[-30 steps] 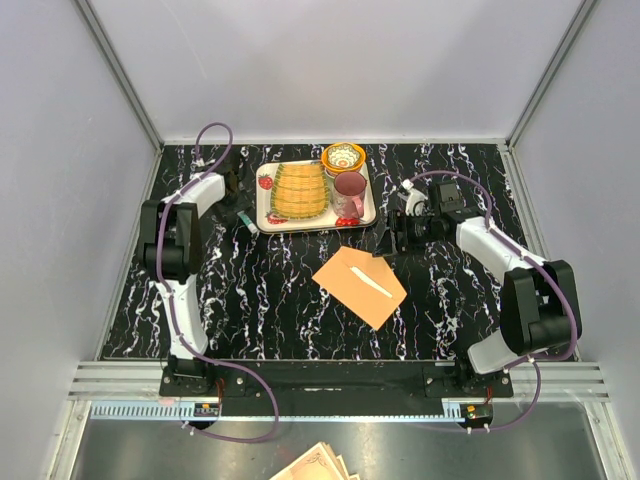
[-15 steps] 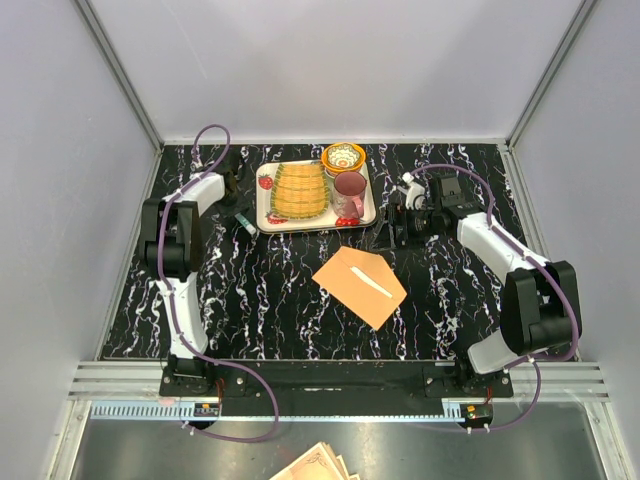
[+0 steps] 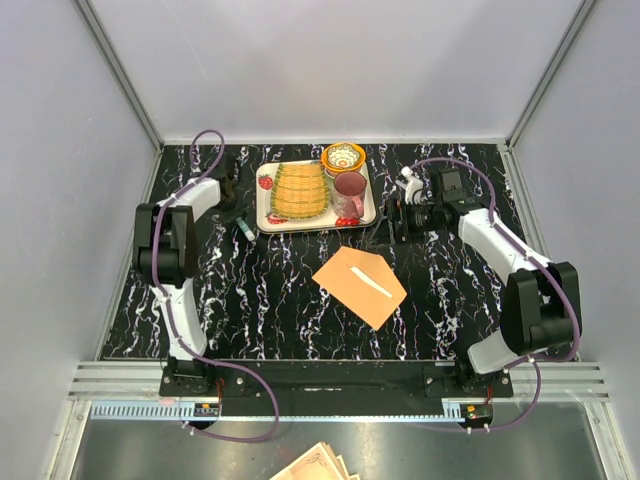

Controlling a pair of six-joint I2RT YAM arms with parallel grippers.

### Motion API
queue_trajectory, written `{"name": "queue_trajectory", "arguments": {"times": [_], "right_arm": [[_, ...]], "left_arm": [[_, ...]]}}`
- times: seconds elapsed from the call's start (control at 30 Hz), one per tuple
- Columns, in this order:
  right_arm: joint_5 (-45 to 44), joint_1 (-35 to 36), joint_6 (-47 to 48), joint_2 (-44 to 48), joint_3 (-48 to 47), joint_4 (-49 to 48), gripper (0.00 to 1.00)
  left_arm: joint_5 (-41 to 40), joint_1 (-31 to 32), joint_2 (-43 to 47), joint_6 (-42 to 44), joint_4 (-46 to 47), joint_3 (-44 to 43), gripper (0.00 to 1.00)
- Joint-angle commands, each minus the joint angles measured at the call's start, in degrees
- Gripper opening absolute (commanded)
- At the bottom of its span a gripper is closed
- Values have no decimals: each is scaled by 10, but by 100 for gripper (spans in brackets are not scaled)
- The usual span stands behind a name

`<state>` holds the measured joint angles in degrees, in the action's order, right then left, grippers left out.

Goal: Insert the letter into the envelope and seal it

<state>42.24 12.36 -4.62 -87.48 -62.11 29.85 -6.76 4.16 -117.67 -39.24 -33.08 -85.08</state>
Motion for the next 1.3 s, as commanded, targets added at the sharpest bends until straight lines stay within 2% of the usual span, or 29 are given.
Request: {"name": "queue_trajectory", "arguments": {"times": [0.0,0.03,0.07,0.13,0.17,0.27,0.3,0.37,0.47,0.57,0.8,1.17,1.27], "right_arm": [[77,1,32,33,-47,18,98],[90,2,33,36,-60,28,98],[100,5,30,45,-68,32,98],[122,25,18,58,-89,33,98],[128,35,4,69,-98,33,98],[131,87,-44,92,-127,8,98],[131,112,-59,97,-139,-13,98],[133,133,-96,108,-152,-34,98],[122,169,-118,113,-181,-58,99],[102,203,-119,118,-193,-76,99],[62,260,-120,104,-189,-115,98],[49,275,-187,50,-210,-201,92],[50,275,-207,40,-215,-226,84]], "left_arm": [[92,-15,136,13,56,46,0],[121,-14,165,35,72,71,0],[191,-14,222,50,87,83,0],[253,-7,282,59,121,125,0],[321,-6,338,58,141,141,0],[411,9,441,20,239,205,0],[429,25,461,5,288,216,0],[453,57,508,-8,325,241,0],[468,87,554,-61,454,281,0],[461,117,576,-98,531,308,0],[443,158,583,-120,562,307,0],[429,169,576,-152,579,305,0],[422,169,573,-161,582,306,0]]}}
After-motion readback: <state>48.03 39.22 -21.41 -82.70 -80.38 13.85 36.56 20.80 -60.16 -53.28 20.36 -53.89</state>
